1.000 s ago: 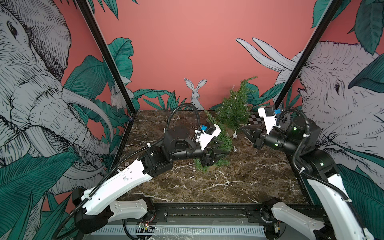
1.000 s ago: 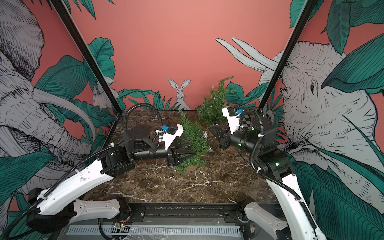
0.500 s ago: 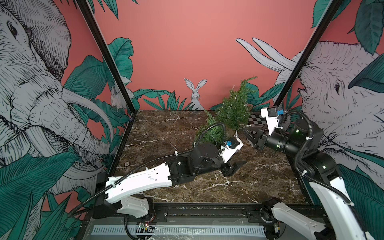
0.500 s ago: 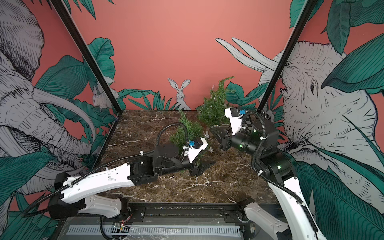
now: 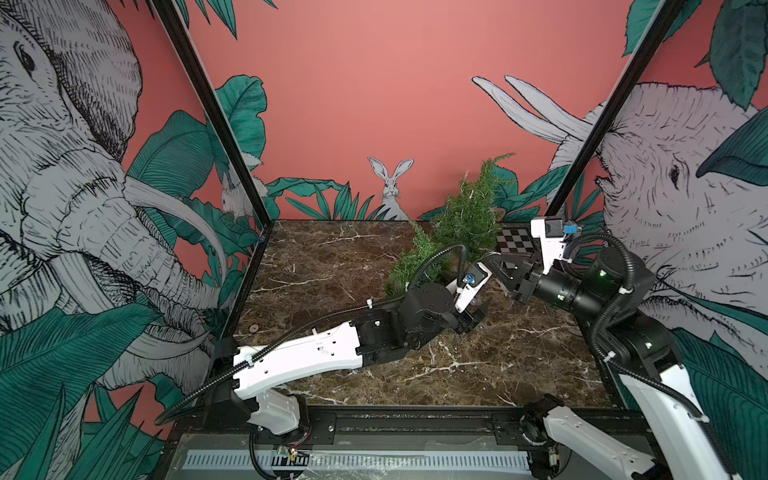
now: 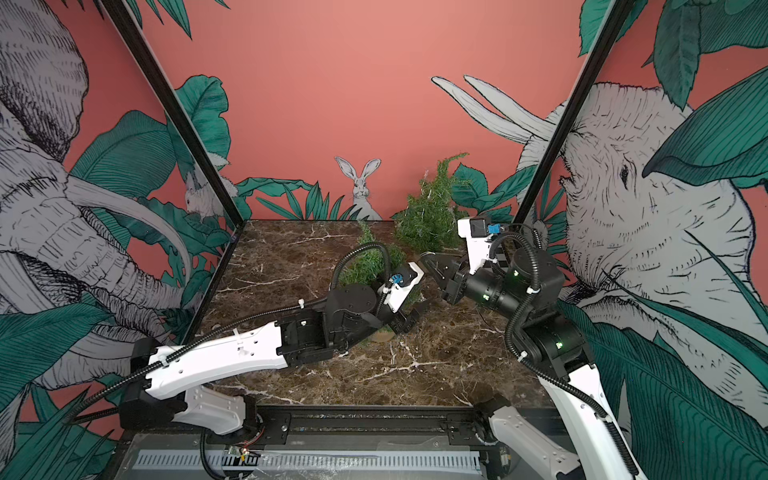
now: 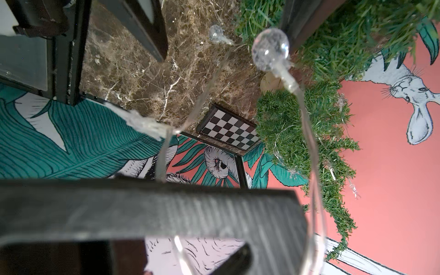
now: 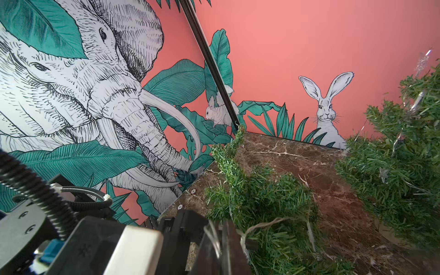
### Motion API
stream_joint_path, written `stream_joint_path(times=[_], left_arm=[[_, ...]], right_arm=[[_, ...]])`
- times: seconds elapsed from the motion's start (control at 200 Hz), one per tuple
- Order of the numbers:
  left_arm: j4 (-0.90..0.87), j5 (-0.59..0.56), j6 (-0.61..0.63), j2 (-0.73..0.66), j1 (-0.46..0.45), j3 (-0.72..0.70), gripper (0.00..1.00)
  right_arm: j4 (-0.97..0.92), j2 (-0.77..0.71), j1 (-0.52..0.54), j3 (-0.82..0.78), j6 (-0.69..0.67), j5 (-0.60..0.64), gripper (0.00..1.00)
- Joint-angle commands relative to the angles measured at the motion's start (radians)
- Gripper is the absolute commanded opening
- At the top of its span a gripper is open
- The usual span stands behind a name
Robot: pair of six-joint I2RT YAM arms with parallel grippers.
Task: Wrap string light around the christmas tree
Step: Wrap the light string around the Christmas tree.
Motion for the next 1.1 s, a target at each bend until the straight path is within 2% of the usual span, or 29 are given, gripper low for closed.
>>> stream_joint_path(times=[0.0, 0.205, 0.37, 0.455, 0.565, 0.64, 0.725, 0.895, 0.985, 1.095], left_arm=[[0.051, 0.006, 0.015, 0.036, -0.001, 0.052, 0.66], [0.116, 0.000, 0.002, 0.066, -0.002, 0.056, 0.59], [0.181, -0.054, 0.068, 0.067, 0.000, 0.040, 0.53], [0.198, -0.086, 0.099, 0.068, -0.001, 0.035, 0.53], [0.232, -0.097, 0.134, 0.071, -0.001, 0.020, 0.59], [0.262, -0.085, 0.144, 0.077, 0.000, 0.016, 0.51], [0.279, -0.041, 0.150, 0.084, -0.001, 0.016, 0.46], [0.277, 0.025, 0.113, 0.070, -0.001, -0.002, 0.12], [0.259, 0.049, 0.084, 0.052, 0.000, -0.019, 0.12], [0.233, 0.070, 0.046, 0.025, -0.001, -0.034, 0.19]], right_arm=[[0.084, -0.025, 0.005, -0.007, 0.020, 0.016, 0.10], [0.114, -0.045, 0.005, -0.011, 0.034, 0.050, 0.10], [0.160, -0.039, 0.005, -0.055, 0.069, 0.042, 0.10], [0.171, -0.036, 0.005, -0.058, 0.077, 0.045, 0.10], [0.188, -0.036, 0.005, -0.071, 0.079, 0.049, 0.10], [0.207, -0.033, 0.005, -0.085, 0.085, 0.056, 0.10], [0.224, -0.025, 0.005, -0.089, 0.096, 0.057, 0.10], [0.259, -0.007, 0.005, -0.086, 0.107, 0.070, 0.10], [0.271, 0.008, 0.005, -0.073, 0.106, 0.072, 0.10], [0.277, 0.028, 0.005, -0.056, 0.100, 0.074, 0.12]])
